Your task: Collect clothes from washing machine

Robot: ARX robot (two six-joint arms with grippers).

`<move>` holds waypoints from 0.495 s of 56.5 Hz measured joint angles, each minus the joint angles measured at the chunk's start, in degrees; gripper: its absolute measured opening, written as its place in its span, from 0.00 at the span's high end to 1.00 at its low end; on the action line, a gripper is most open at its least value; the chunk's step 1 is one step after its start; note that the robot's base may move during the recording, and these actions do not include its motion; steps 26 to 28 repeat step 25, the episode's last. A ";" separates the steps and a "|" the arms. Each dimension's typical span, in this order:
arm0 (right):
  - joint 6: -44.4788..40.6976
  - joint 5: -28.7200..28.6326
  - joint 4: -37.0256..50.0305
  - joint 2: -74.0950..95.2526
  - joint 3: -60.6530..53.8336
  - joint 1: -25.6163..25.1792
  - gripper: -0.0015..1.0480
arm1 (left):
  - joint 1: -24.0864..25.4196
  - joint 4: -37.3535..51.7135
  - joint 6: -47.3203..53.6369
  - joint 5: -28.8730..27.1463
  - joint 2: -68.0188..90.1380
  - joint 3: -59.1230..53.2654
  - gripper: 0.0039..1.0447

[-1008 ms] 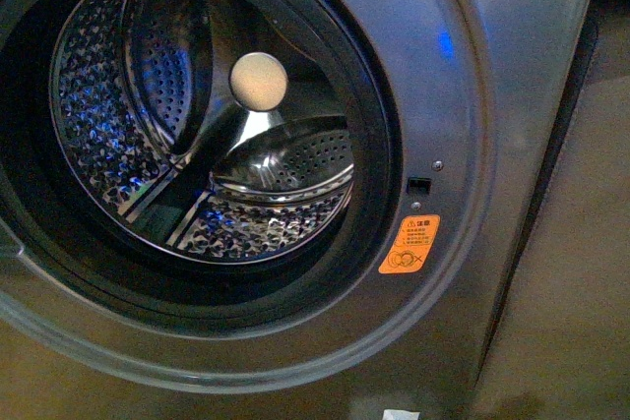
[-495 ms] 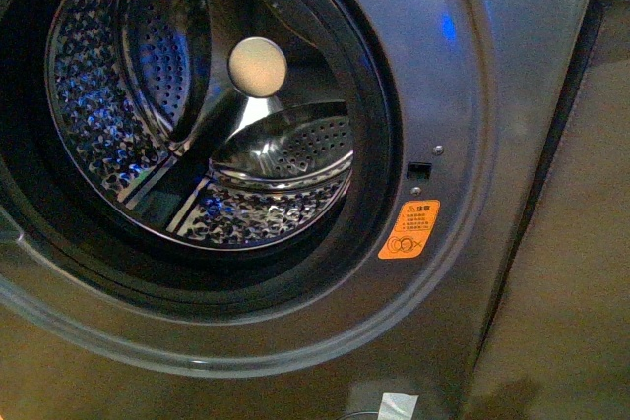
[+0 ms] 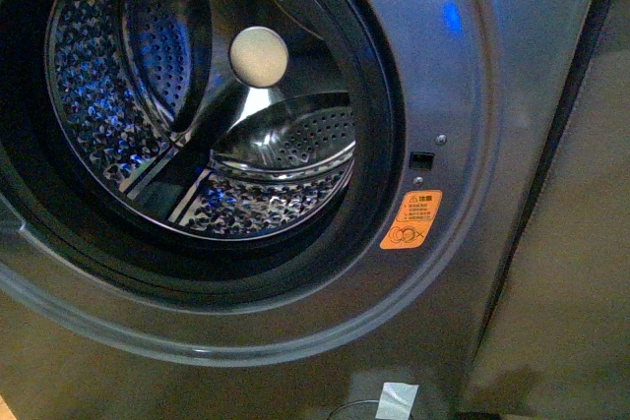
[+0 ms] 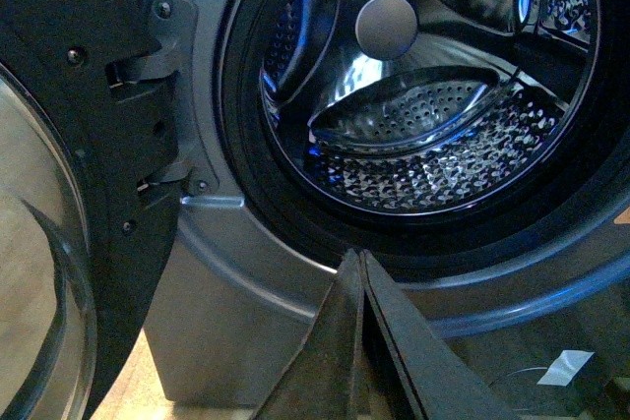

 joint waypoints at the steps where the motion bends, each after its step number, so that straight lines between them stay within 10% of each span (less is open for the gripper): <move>1: 0.00 0.00 0.00 0.00 0.00 0.00 0.98 | 0.02 0.00 0.00 0.00 0.00 0.00 0.85; 28: -0.07 0.00 0.00 0.00 0.00 0.00 0.23 | 0.00 0.00 0.02 0.00 -0.02 0.00 0.05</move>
